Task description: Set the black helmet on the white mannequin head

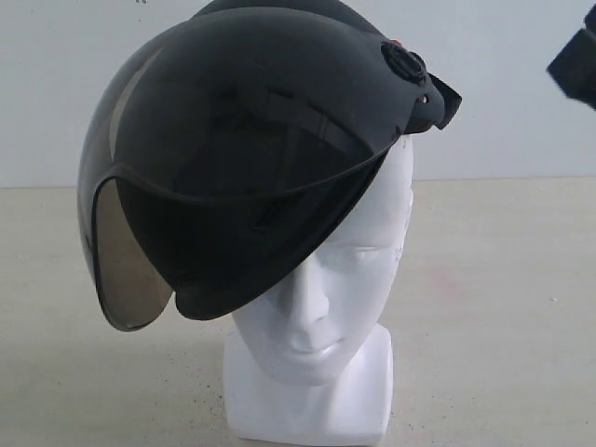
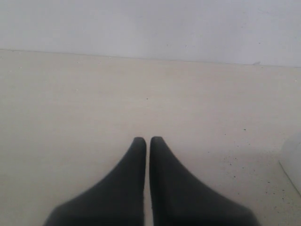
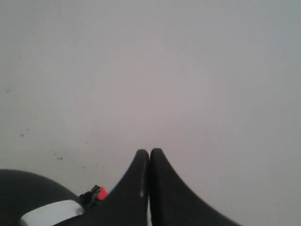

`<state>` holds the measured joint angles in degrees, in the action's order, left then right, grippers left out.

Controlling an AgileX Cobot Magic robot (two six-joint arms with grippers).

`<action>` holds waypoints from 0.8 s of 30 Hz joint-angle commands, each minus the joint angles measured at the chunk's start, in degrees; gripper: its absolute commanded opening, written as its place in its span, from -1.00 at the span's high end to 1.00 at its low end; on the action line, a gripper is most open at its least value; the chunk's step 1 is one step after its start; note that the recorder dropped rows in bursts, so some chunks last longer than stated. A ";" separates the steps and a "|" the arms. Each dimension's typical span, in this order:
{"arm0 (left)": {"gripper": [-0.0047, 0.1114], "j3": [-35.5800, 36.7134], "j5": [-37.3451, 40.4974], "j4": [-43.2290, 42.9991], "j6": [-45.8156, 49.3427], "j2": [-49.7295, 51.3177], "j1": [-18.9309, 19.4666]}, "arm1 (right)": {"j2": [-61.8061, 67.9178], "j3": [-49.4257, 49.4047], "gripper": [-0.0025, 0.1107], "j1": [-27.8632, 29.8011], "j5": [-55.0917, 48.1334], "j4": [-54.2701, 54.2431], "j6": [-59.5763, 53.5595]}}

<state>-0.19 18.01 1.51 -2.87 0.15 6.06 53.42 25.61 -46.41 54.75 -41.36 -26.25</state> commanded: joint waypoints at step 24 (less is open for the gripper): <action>0.84 0.19 0.01 0.66 -0.50 -0.15 -0.31 | -6.89 6.24 0.96 0.10 -17.44 -19.11 -29.32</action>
<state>-0.19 18.01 1.51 -2.87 0.15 6.06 49.41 28.89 -46.41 40.10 -50.92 -44.41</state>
